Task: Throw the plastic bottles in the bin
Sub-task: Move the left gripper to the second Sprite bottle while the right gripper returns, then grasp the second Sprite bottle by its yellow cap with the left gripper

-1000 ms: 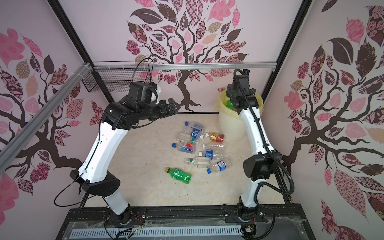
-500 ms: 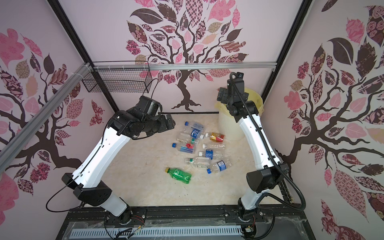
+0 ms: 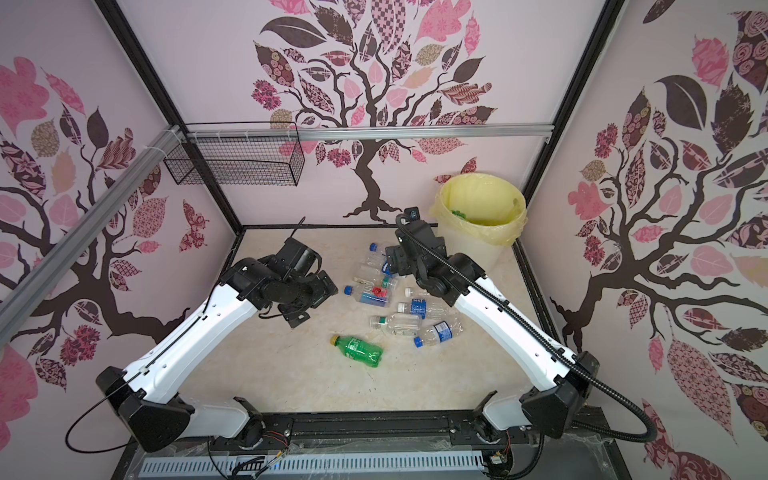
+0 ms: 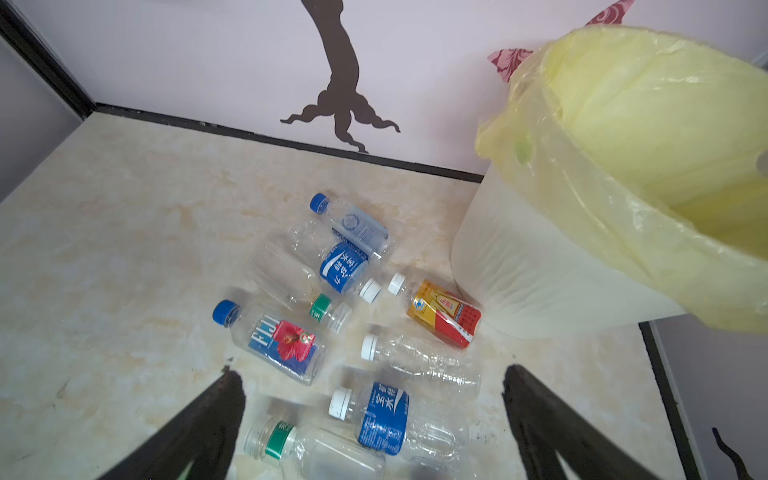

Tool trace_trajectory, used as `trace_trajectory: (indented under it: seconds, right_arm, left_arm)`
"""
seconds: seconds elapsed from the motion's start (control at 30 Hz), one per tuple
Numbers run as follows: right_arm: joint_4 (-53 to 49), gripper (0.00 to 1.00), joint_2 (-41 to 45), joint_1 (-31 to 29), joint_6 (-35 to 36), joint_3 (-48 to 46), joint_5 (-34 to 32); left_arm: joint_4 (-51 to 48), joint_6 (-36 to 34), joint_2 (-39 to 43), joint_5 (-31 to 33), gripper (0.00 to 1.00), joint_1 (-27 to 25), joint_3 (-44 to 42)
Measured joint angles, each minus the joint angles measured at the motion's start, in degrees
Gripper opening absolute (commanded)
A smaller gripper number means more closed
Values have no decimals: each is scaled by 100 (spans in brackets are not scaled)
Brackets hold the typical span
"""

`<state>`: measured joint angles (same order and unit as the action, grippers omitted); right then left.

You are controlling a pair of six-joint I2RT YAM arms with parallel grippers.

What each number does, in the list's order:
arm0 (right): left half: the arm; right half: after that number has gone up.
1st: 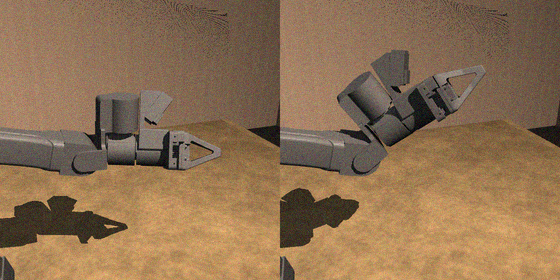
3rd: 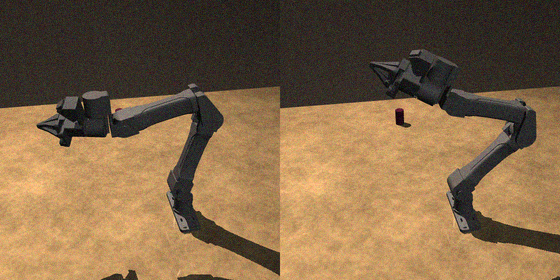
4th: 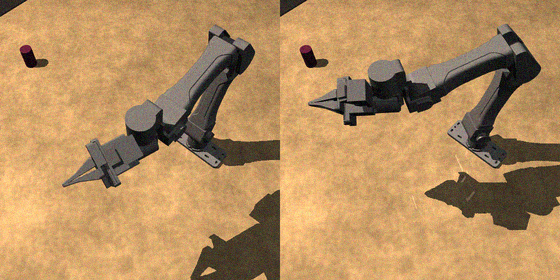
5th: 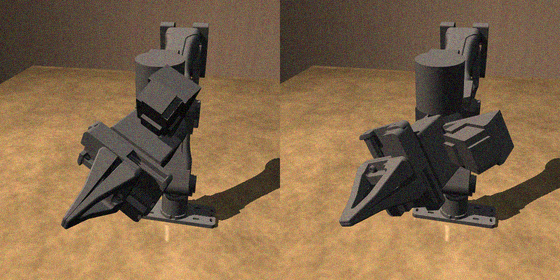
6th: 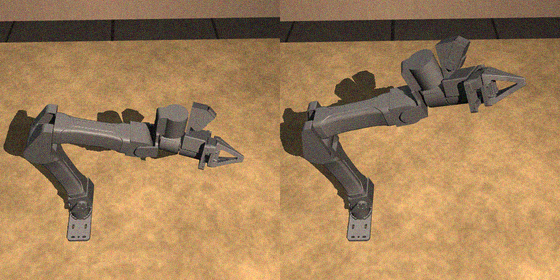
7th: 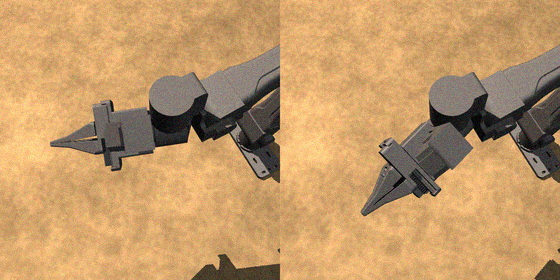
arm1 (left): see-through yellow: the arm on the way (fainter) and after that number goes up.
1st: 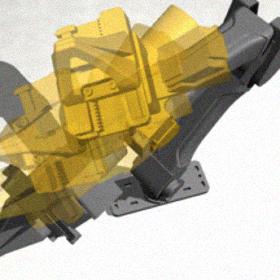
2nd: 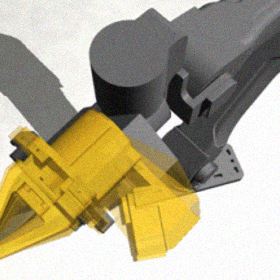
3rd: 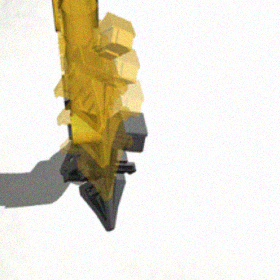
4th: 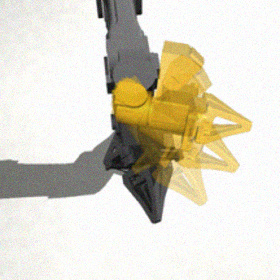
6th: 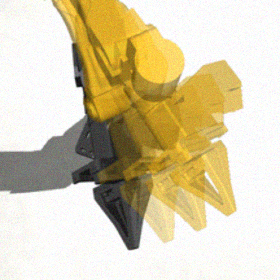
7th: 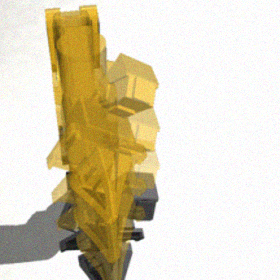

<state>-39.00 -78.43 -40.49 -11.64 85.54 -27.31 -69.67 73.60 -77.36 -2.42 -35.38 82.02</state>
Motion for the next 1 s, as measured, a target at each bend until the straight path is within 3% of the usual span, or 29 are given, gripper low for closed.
trace_trajectory:
  seconds: [0.17,0.37,1.0]
  right_arm:
    - [-74,99,385,-282,-195,-651,-55]
    - [-214,100,671,-321,-444,-1051,13]
    - [-155,100,1303,-328,-645,-1652,474]
  left_arm:
    - [361,1069,289,-498,97,-57,-1023]
    - [874,1853,101,-1019,97,-249,-1604]
    - [1696,2098,-1576,-1364,97,-671,-1596]
